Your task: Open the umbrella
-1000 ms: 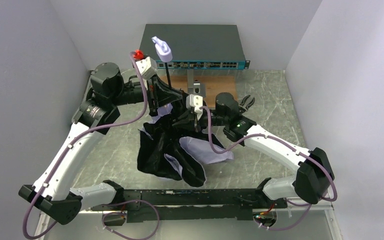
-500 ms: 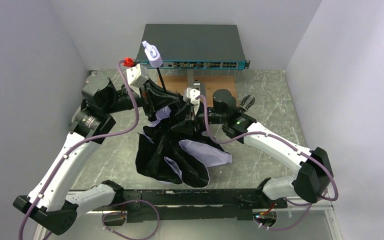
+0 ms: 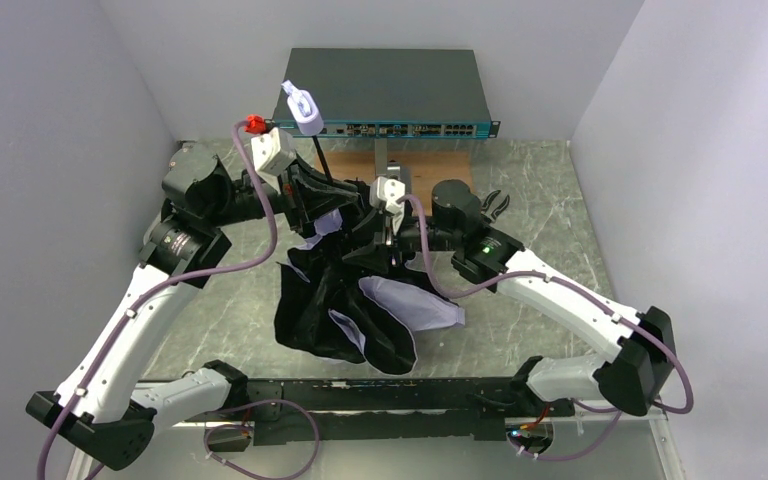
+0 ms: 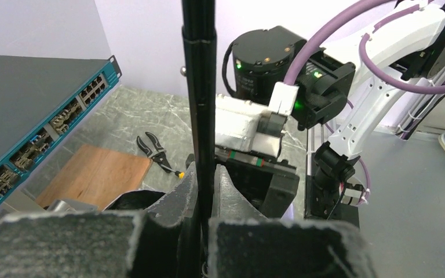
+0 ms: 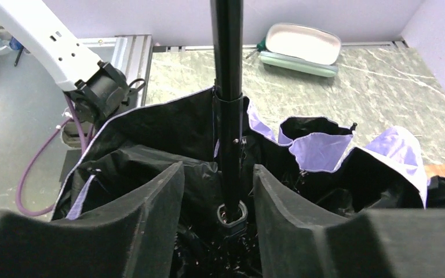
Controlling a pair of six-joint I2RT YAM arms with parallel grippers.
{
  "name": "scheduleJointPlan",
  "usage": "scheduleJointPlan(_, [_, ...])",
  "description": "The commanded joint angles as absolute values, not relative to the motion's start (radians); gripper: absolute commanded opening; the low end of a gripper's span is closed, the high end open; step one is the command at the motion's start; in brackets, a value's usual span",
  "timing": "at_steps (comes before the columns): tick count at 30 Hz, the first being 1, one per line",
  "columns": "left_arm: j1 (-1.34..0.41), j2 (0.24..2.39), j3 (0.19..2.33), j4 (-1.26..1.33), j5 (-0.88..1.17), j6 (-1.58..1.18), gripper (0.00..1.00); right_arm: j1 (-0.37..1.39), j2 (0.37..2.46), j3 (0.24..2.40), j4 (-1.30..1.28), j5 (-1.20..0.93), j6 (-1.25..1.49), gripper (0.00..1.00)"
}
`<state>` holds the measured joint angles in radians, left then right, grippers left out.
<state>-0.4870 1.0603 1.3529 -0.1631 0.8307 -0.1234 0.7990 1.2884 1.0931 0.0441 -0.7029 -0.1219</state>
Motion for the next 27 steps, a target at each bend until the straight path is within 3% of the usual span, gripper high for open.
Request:
scheduleJointPlan(1, [-0.488, 1.058, 1.404, -0.100, 0.838, -0.105, 0.00, 0.798, 1.236, 1.111, 0.023, -0.669, -0.148, 0.46])
scheduleJointPlan(7, [-0.488, 1.083, 1.419, -0.089, 0.864, -0.128, 0.00, 0.799, 1.283, 1.129, 0.077, -0.666, -0.127, 0.45])
scheduleJointPlan(16, [-0.489, 1.096, 1.440, -0.135, 0.858, -0.112, 0.00, 0.798, 1.290, 1.145, 0.060, -0.664, -0.118, 0.00])
scheduleJointPlan(19, [-0.489, 1.095, 1.434, -0.166, 0.854, -0.096, 0.00, 0.798, 1.274, 1.159, 0.060, -0.656, -0.095, 0.00])
scheduleJointPlan(21, [-0.489, 1.094, 1.428, -0.175, 0.848, -0.091, 0.00, 0.798, 1.270, 1.173, 0.058, -0.649, -0.076, 0.10])
scheduleJointPlan(22, [-0.489, 1.091, 1.424, -0.173, 0.845, -0.091, 0.00, 0.798, 1.270, 1.179, 0.056, -0.646, -0.073, 0.11])
scheduleJointPlan(23, [-0.488, 1.091, 1.421, -0.169, 0.843, -0.090, 0.00, 0.797, 1.267, 1.181, 0.054, -0.644, -0.075, 0.00])
scheduleJointPlan(24, [-0.488, 1.091, 1.423, -0.168, 0.843, -0.089, 0.00, 0.796, 1.264, 1.178, 0.053, -0.641, -0.079, 0.00])
scheduleJointPlan(25, [-0.488, 1.093, 1.429, -0.171, 0.841, -0.086, 0.04, 0.797, 1.261, 1.172, 0.054, -0.634, -0.080, 0.00])
scheduleJointPlan(27, [-0.487, 1.092, 1.452, -0.200, 0.824, -0.064, 0.46, 0.767, 1.245, 1.163, 0.052, -0.602, -0.050, 0.00])
